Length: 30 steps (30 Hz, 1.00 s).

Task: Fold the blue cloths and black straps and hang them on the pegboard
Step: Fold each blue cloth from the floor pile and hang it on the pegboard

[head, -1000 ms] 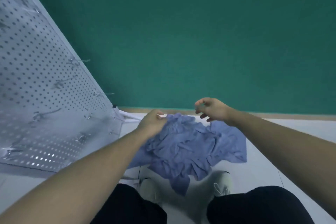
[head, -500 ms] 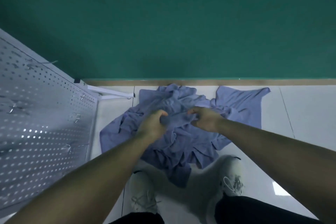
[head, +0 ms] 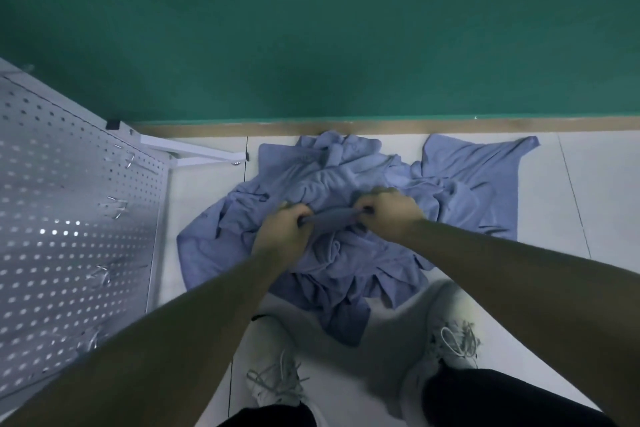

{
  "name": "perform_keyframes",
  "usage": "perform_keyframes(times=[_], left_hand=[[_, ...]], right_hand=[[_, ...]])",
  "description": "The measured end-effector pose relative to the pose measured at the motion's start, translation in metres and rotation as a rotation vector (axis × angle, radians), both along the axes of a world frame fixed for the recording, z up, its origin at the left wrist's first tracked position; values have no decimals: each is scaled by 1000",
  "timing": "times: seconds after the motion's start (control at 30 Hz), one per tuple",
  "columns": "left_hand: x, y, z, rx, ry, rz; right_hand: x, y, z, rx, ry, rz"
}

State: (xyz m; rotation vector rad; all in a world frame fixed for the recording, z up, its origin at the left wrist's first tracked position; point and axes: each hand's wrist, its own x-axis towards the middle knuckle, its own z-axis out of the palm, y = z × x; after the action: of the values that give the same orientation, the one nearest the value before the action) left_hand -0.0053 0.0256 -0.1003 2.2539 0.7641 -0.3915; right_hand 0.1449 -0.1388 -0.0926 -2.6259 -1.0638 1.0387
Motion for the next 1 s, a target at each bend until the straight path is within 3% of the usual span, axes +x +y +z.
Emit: perform_keyframes(times=[0.33, 0.53, 0.83, 1.0], left_hand=[[3, -5, 95, -166, -170, 132], [-2, -13, 177, -141, -429, 236], [-18, -21, 313, -23, -637, 212], [-35, -40, 375, 35, -661, 190]], right_hand=[[-7, -6, 96, 310, 54, -194], [-8, -5, 176, 604, 222, -520], [-30, -41, 335, 641, 18, -210], [-49, -74, 416, 708, 237, -342]])
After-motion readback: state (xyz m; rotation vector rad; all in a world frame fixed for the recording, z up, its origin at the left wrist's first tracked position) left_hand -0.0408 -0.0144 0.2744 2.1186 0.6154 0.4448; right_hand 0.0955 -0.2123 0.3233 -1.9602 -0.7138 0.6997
